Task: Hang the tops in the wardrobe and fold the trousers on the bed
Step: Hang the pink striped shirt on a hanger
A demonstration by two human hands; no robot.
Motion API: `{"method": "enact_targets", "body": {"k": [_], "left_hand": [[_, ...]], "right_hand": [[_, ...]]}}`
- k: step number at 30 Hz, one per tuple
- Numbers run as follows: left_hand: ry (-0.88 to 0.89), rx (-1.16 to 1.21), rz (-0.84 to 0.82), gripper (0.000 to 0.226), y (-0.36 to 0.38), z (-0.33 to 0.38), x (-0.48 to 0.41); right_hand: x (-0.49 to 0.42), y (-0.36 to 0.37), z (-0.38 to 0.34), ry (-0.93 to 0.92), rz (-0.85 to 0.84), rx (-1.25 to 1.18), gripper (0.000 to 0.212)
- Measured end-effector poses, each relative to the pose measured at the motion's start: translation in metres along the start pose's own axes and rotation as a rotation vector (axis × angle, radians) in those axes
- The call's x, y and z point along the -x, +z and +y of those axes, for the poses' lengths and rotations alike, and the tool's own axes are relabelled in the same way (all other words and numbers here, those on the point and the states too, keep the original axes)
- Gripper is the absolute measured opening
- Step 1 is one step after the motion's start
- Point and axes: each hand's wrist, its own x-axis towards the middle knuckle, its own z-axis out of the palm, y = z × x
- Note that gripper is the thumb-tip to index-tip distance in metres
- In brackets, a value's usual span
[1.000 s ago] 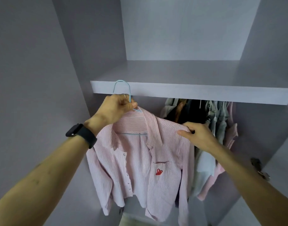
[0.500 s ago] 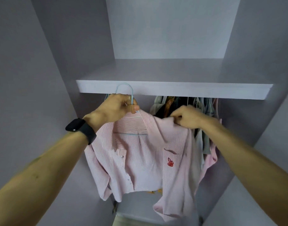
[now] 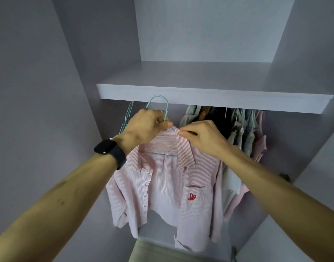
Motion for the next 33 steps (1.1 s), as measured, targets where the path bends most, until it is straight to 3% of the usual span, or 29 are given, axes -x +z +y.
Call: {"method": "enact_targets", "body": {"k": [4,7,9,11,14,17,19,20,21,24,26,29,33], "left_hand": [[0.011,-0.019,-0.033,0.021,-0.001,0.005,0.002],[-0.054,-0.053,-0.003,0.024,-0.006,-0.002,0.005],[-0.092,-0.046,-0.027,0.022,-0.007,-0.012,0.009],[-0.115,-0.032,-0.044,0.023,-0.007,-0.018,0.013],[-0.122,-0.087,-0.066,0.029,-0.002,-0.012,0.009],[-0.154,-0.173,-0.030,0.030,0.002,0.001,0.003],[-0.174,-0.197,0.013,0.029,0.002,0.007,-0.001],[-0.177,-0.199,0.034,0.029,0.001,0.009,-0.004],[-0.180,-0.198,0.050,0.028,-0.002,0.011,-0.007],[-0.170,-0.185,0.066,0.025,-0.009,0.019,-0.015],[-0.167,-0.162,0.078,0.024,-0.013,0.022,-0.018],[-0.152,-0.164,0.092,0.026,-0.016,0.022,-0.022],[-0.181,-0.252,0.098,0.028,-0.011,0.010,-0.019]], "right_hand": [[-0.012,0.001,-0.010,0.112,0.154,-0.236,0.019],[-0.006,0.001,0.003,0.281,-0.091,-0.065,0.050],[0.010,0.000,0.014,0.351,-0.141,-0.016,0.048],[0.026,0.004,0.016,0.278,-0.103,-0.075,0.022],[0.027,0.017,0.008,0.135,-0.057,-0.043,0.055],[0.032,0.031,-0.009,0.023,0.197,0.206,0.046],[0.048,0.040,-0.026,0.042,0.393,0.178,0.034],[0.057,0.046,-0.034,0.084,0.419,0.226,0.039],[0.065,0.055,-0.039,0.171,0.341,0.318,0.050],[0.071,0.081,-0.034,0.541,-0.144,0.510,0.073],[0.062,0.081,-0.017,0.667,-0.156,0.498,0.064],[0.062,0.082,-0.006,0.693,-0.057,0.436,0.043],[0.079,0.073,-0.014,0.525,-0.330,0.078,0.045]]}}
